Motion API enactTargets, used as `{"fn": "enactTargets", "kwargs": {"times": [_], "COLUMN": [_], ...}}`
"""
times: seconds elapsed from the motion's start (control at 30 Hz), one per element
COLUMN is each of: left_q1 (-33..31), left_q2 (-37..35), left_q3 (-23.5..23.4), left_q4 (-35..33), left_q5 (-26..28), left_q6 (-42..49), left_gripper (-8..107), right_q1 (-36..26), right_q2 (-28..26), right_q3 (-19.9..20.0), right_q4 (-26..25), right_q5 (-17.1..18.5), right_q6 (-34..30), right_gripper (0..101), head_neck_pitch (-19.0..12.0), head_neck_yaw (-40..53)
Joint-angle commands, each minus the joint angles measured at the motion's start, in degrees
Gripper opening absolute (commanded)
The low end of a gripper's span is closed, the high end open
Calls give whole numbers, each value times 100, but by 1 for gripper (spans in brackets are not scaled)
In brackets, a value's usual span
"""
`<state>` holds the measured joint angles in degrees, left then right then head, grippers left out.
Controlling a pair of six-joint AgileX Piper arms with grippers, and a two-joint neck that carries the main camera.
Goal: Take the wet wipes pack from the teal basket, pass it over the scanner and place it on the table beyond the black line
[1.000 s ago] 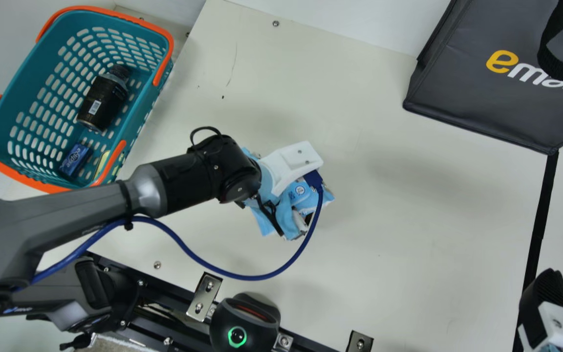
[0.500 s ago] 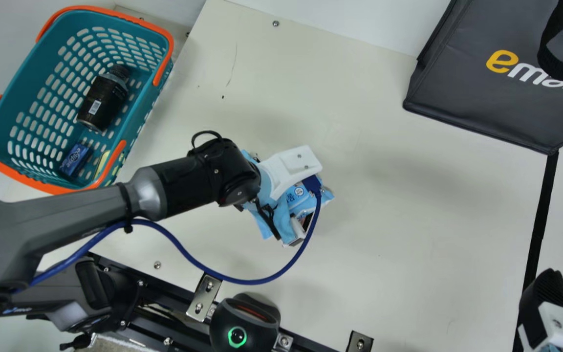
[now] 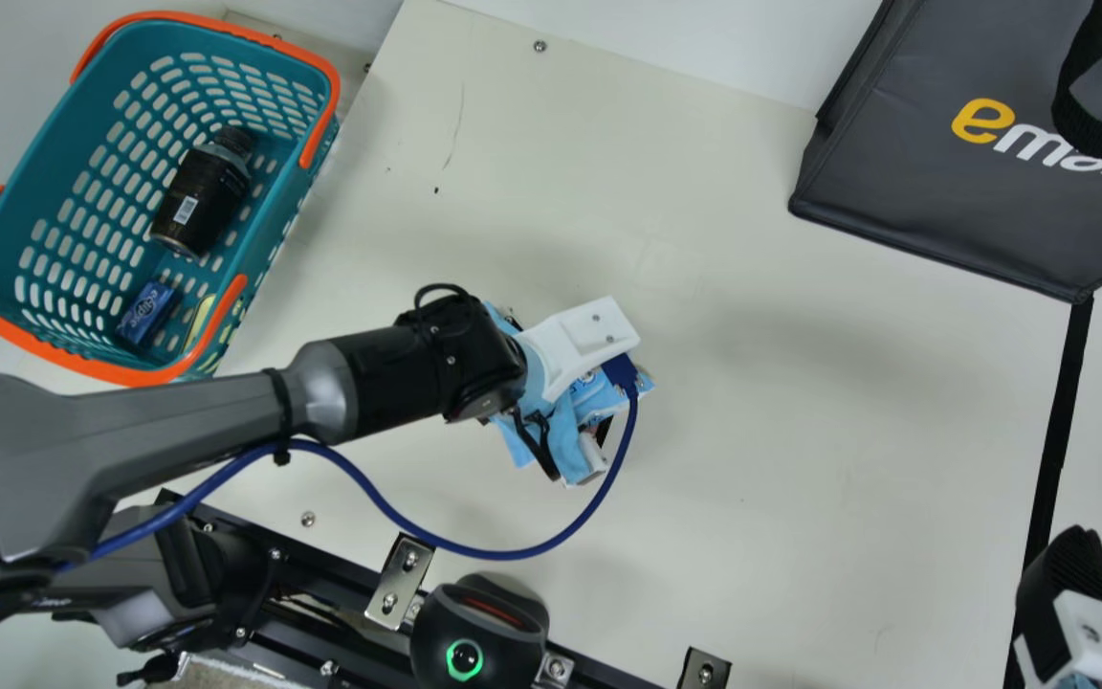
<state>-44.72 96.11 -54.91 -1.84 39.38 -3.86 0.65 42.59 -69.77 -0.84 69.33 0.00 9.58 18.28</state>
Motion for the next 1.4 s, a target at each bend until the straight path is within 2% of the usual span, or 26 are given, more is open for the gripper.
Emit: {"fn": "enactTargets", "kwargs": {"times": [0.0,0.4,0.97,1.37], "left_q1": [-25,-42,65,-103], "left_q2": [11,-114,-338,46], "left_q3": [18,24,-81,-738], "left_q4": [96,333,319,158], "left_q5": [-80,-188,24,356], "left_q6": [-121,-559,-775,-1973], "left_gripper": [70,-8,-8,-8], "right_q1": [0,0,0,0], "right_q2": [0,0,0,0], "right_q3": [0,0,0,0], "right_q4": [0,0,0,0], "right_q5": [0,0,0,0], "right_q6": [0,0,0,0], "right_gripper": [95,95,95,95], "head_neck_pitch": [-166,-166,-166,-166], "head_neck_yaw": [14,14,14,14]}}
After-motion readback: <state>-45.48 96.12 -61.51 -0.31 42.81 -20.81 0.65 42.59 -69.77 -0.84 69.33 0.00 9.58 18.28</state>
